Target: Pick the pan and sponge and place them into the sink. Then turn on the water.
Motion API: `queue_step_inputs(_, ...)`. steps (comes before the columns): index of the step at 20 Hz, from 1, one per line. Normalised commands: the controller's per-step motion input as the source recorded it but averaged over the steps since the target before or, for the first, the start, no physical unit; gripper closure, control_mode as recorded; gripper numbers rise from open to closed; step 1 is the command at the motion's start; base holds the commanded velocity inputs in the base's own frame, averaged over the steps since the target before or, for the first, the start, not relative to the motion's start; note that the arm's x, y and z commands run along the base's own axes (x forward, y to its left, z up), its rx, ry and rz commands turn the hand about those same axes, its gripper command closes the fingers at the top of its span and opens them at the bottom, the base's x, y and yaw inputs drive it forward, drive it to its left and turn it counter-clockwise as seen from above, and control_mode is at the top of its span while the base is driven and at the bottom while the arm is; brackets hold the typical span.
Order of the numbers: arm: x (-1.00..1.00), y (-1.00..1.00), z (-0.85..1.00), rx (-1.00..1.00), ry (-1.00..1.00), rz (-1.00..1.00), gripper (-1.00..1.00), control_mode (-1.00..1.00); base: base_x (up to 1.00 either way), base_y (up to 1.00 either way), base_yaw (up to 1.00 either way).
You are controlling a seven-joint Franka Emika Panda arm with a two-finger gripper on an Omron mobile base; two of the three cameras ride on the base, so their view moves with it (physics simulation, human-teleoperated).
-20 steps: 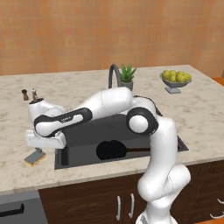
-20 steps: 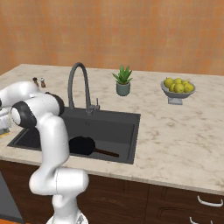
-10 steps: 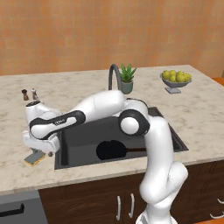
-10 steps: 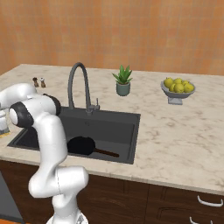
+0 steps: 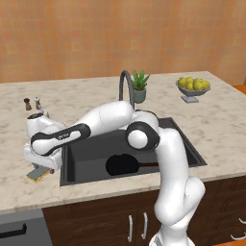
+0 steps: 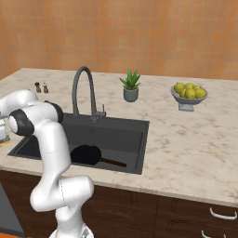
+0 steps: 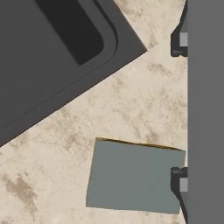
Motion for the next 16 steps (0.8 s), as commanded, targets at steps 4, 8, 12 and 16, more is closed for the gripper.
queue_step_inputs(4, 0.01, 0.03, -0.12, 0.04, -0.07, -0.03, -1.0, -1.0, 0.0, 0.0, 0.0)
queue_step_inputs(8, 0.0, 0.1, -0.12, 0.07, -0.14, -0.03, -1.0, -1.0, 0.0, 0.0, 0.0)
queue_step_inputs(12, 0.01, 0.1, -0.11, 0.02, -0.04, -0.05, -1.0, -1.0, 0.0, 0.0, 0.0)
queue_step_inputs(16, 0.07, 0.1, -0.12, 0.0, 0.0, -0.05, -1.0, -1.0, 0.0, 0.0, 0.0)
